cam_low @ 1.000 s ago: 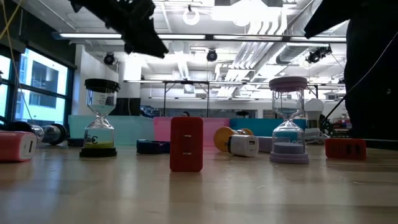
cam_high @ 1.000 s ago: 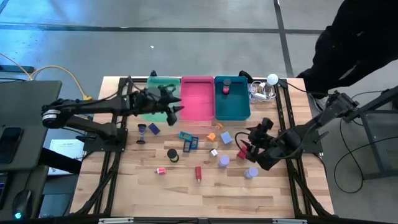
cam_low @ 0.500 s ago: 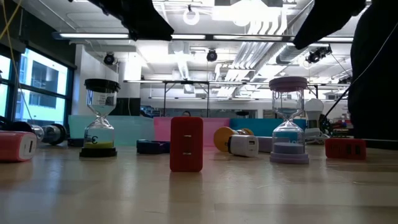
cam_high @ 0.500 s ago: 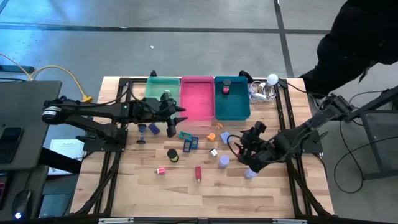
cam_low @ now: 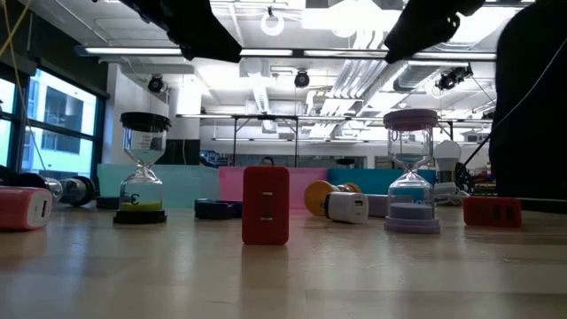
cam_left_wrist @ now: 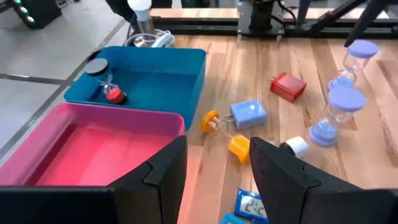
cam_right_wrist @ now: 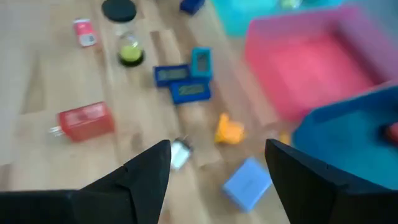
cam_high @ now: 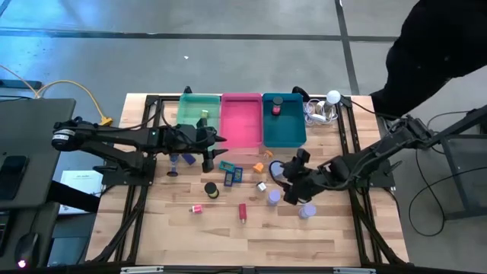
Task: Pick & Place Office items
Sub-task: Put the left violet hourglass into the blue bin
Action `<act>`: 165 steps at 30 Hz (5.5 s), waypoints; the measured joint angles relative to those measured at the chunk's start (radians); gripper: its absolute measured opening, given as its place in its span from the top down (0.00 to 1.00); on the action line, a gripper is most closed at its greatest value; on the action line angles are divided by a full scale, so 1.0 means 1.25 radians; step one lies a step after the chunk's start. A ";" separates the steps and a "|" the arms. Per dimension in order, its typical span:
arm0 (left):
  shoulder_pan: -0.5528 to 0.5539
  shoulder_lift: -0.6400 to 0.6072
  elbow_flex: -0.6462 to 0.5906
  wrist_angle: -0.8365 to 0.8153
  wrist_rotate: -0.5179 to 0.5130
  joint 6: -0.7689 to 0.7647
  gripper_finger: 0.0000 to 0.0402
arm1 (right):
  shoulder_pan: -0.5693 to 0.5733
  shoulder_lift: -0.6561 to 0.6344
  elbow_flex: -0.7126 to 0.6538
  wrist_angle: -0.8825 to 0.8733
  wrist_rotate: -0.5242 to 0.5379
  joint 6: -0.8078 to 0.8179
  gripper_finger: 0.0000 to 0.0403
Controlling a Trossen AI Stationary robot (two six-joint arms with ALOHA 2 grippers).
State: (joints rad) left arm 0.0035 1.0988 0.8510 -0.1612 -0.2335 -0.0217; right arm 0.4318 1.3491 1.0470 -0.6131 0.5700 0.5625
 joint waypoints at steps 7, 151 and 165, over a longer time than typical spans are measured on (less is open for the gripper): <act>0.000 0.000 -0.019 0.003 0.001 0.000 0.58 | 0.000 0.022 0.000 -0.020 -0.134 -0.033 0.38; -0.055 0.060 -0.020 0.040 0.085 -0.037 0.58 | -0.002 0.241 0.000 0.149 -0.295 0.016 0.41; -0.060 0.060 -0.020 0.040 0.084 -0.037 0.58 | -0.007 0.241 0.000 0.147 -0.293 -0.005 0.54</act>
State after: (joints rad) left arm -0.0711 1.1744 0.8265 -0.1116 -0.1280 -0.0673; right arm 0.4232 1.6501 1.0466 -0.4297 0.2036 0.5559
